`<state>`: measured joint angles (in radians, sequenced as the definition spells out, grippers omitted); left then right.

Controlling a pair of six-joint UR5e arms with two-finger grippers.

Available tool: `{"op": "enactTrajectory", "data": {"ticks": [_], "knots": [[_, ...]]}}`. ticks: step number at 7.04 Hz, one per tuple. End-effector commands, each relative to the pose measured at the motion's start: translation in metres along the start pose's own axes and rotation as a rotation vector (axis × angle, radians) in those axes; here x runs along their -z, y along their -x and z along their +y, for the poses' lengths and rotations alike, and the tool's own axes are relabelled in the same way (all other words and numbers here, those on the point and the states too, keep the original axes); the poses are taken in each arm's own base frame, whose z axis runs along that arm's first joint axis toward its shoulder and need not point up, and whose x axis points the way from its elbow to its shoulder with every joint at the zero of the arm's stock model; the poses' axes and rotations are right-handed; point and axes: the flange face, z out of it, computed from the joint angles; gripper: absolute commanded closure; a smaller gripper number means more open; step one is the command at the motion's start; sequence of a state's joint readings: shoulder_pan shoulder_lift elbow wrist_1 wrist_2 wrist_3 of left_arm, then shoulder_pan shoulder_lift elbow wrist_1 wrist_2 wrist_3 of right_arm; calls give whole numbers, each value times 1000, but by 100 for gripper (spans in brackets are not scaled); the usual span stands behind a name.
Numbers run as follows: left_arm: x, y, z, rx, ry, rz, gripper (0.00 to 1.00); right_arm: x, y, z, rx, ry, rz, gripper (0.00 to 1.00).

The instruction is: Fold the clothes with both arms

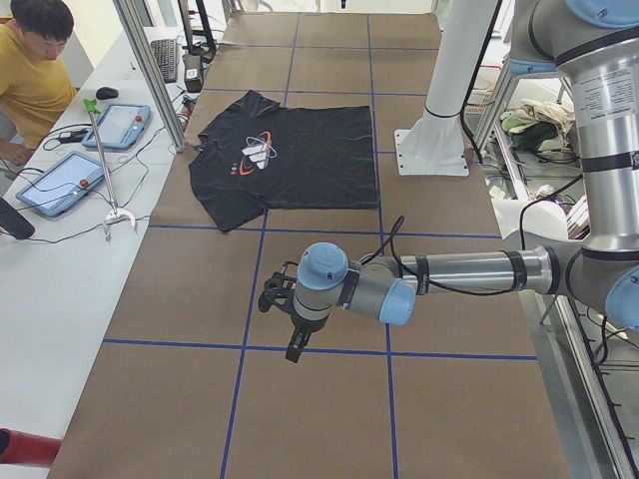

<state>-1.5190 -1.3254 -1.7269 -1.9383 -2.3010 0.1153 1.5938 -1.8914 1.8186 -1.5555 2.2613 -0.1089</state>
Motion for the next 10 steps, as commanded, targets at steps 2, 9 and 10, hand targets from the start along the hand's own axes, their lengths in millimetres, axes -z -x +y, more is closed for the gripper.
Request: {"op": "enactTrajectory", "data": {"ticks": [2,9,10], "knots": [[5,-4,-5,-37,-35,-4,0,0,0,0,0,0,2,0],[34,-24,-55,-235,-265,-38,0,58,46,-39,123,-162,4,0],[45,-33,-80,-282,-315,-42,0,67,52,-50,167,-214,11,0]]}}
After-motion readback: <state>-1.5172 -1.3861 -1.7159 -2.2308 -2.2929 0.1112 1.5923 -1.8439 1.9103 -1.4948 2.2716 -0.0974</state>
